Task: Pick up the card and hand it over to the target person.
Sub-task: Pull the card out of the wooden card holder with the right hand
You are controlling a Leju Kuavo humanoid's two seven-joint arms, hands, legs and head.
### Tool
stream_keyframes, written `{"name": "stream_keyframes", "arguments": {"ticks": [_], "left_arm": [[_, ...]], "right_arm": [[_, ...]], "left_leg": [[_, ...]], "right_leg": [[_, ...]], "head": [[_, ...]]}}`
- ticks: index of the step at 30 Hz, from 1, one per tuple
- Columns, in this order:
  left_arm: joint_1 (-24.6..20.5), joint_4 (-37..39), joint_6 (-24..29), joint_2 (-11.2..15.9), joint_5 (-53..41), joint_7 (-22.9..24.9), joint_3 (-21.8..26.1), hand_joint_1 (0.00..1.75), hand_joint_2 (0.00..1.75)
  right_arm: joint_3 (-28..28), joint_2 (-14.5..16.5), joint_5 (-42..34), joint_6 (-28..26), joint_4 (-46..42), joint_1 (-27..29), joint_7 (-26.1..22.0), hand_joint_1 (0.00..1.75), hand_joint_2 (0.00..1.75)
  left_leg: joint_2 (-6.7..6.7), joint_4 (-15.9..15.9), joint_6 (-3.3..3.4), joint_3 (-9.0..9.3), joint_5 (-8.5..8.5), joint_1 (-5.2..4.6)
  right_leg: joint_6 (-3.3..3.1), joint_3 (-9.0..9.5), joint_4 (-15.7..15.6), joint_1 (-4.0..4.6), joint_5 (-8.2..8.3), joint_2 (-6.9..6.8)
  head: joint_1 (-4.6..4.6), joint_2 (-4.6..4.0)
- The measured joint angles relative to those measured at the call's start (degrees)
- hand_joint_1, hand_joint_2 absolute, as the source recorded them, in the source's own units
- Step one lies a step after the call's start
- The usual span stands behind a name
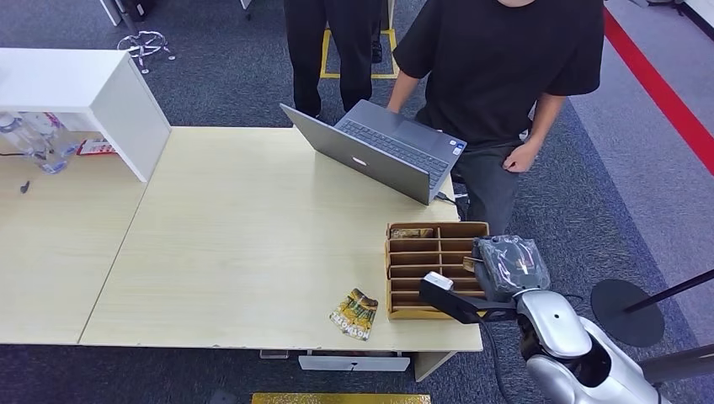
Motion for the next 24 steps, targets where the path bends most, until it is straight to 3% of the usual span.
{"name": "stream_keyframes", "arguments": {"ticks": [6,11,24], "left_arm": [[0.1,0.0,0.2,0.1,0.2,-0.5,0.3,0.0,0.0],[-0.1,0.0,0.2,0.2,0.0,-0.5,0.0,0.0,0.0],[-2.2,-0.3,-0.9,-0.4,-3.0,2.0,-2.7,0.0,0.0]], "right_arm": [[-0.7,-0.7,-7.6,-5.0,-2.1,-1.0,-1.1,1.53,1.75],[-2.1,-0.7,-9.6,-8.6,-3.0,-2.9,-2.6,1.55,1.75],[-7.9,3.0,5.9,-20.1,7.6,-7.2,-8.2,1.66,1.75]], "left_leg": [[0.0,0.0,0.0,0.01,0.0,0.01],[0.04,0.0,0.0,0.02,0.0,0.01],[0.02,-0.1,0.01,0.09,0.06,0.05]], "right_leg": [[0.01,0.02,0.0,0.01,0.0,0.0],[0.0,0.01,0.0,0.01,0.01,0.04],[0.0,0.11,-0.2,0.05,0.09,0.03]], "head": [[0.0,0.0],[0.0,0.0],[0.0,0.0]]}}
